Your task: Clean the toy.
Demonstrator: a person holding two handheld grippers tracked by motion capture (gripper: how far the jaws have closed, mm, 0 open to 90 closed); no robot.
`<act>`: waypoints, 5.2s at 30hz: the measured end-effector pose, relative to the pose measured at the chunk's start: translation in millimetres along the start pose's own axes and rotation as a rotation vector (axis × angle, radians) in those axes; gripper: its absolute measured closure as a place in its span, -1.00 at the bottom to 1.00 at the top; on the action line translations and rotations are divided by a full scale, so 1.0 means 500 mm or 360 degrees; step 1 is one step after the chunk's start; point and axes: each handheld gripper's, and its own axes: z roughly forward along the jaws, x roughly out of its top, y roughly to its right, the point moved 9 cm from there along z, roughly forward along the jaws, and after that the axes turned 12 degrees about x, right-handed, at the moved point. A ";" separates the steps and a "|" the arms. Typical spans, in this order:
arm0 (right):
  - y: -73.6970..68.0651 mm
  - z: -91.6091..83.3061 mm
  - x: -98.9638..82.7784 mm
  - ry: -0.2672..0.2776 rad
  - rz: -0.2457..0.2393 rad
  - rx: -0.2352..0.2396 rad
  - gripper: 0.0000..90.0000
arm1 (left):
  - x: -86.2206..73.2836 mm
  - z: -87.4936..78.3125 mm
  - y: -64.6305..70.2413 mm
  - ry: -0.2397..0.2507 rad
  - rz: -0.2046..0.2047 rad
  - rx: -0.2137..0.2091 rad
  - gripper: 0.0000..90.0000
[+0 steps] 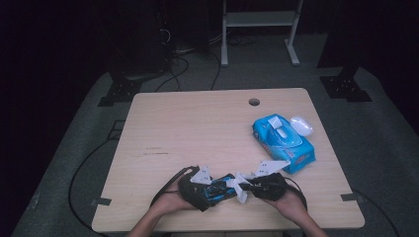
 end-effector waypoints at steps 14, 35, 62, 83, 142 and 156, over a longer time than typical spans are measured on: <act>0.003 -0.010 -0.013 0.0001 0.0004 -0.0015 0.81 | -0.001 0.004 0.000 -0.0051 0.0060 0.0038 -0.43; 0.013 -0.033 -0.025 0.0024 0.0045 -0.0038 0.81 | 0.004 -0.009 -0.007 -0.0033 0.0064 0.0044 -0.41; 0.020 -0.035 -0.030 0.0039 0.0073 -0.0044 0.80 | 0.004 -0.003 -0.011 -0.0191 0.0161 -0.0048 -0.44; 0.021 -0.040 -0.031 0.0048 0.0086 -0.0047 0.79 | 0.006 0.002 -0.011 -0.0151 0.0099 -0.0066 -0.42; 0.029 -0.052 -0.030 0.0092 0.0096 -0.0062 0.79 | -0.005 -0.004 -0.025 -0.0223 0.0277 -0.0087 -0.43; 0.030 -0.057 -0.027 0.0106 0.0100 -0.0070 0.79 | 0.008 -0.008 -0.028 -0.0214 0.0275 -0.0084 -0.41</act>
